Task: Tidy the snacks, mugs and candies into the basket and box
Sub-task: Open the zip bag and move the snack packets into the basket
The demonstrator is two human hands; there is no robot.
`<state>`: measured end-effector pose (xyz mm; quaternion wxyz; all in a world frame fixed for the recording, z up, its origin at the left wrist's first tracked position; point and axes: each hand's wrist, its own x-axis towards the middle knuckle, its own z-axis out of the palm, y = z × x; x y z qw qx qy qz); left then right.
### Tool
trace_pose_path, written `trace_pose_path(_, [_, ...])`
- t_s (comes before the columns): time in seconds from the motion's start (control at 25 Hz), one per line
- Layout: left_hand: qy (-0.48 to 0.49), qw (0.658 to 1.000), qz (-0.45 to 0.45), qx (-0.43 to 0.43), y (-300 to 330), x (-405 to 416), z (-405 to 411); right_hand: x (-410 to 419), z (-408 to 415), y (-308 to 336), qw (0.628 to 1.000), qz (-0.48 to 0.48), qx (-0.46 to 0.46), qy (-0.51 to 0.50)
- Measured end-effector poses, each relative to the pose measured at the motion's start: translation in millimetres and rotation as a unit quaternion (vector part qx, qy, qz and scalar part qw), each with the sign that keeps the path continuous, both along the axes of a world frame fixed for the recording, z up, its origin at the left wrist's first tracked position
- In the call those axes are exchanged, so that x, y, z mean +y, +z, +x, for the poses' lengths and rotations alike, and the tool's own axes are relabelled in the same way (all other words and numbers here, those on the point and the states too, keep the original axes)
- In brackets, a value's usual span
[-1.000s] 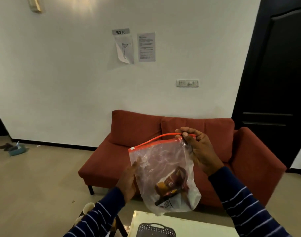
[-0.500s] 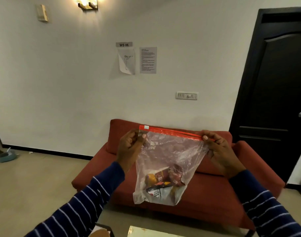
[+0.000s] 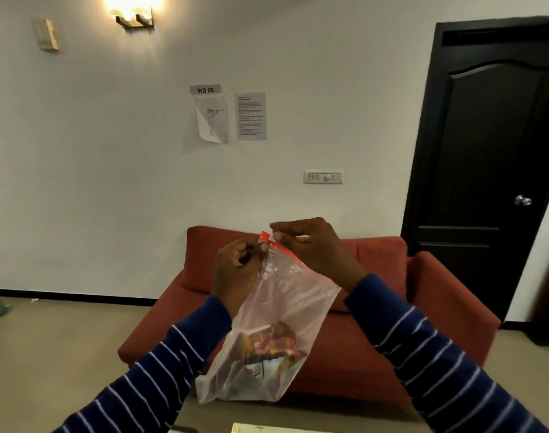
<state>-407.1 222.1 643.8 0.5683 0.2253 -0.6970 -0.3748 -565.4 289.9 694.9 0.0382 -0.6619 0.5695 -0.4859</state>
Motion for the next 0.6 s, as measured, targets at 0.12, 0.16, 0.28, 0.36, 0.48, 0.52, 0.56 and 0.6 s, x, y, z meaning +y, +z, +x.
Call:
trace_pose_path(0.12, [0.034, 0.998, -0.048, -0.004, 6, 2, 3, -9, 17, 3, 0.998, -0.008, -0.046, 0.039])
trace_pose_path(0.16, [0.041, 0.997, -0.065, -0.002, 7, 1, 4, -10, 20, 4, 0.997, -0.015, -0.066, 0.047])
trace_pose_path(0.28, [0.053, 0.995, -0.087, 0.022, 9, 4, 7, -9, 25, 9, 0.992, -0.019, -0.102, 0.066])
trace_pose_path(0.36, [0.057, 0.994, -0.088, 0.044, 12, 10, 6, -6, 24, 12, 0.988, -0.018, -0.122, 0.09])
trace_pose_path(0.48, [0.076, 0.989, -0.12, 0.049, 17, 17, 3, -1, 19, 14, 0.987, -0.028, -0.119, 0.108])
trace_pose_path(0.52, [0.083, 0.987, -0.128, 0.048, 18, 18, 2, 0, 17, 14, 0.988, -0.033, -0.112, 0.106])
trace_pose_path(0.56, [0.088, 0.986, -0.133, 0.048, 19, 19, 1, 2, 15, 14, 0.988, -0.038, -0.106, 0.104])
trace_pose_path(0.6, [0.094, 0.985, -0.136, 0.048, 20, 21, -1, 4, 13, 14, 0.988, -0.043, -0.103, 0.104])
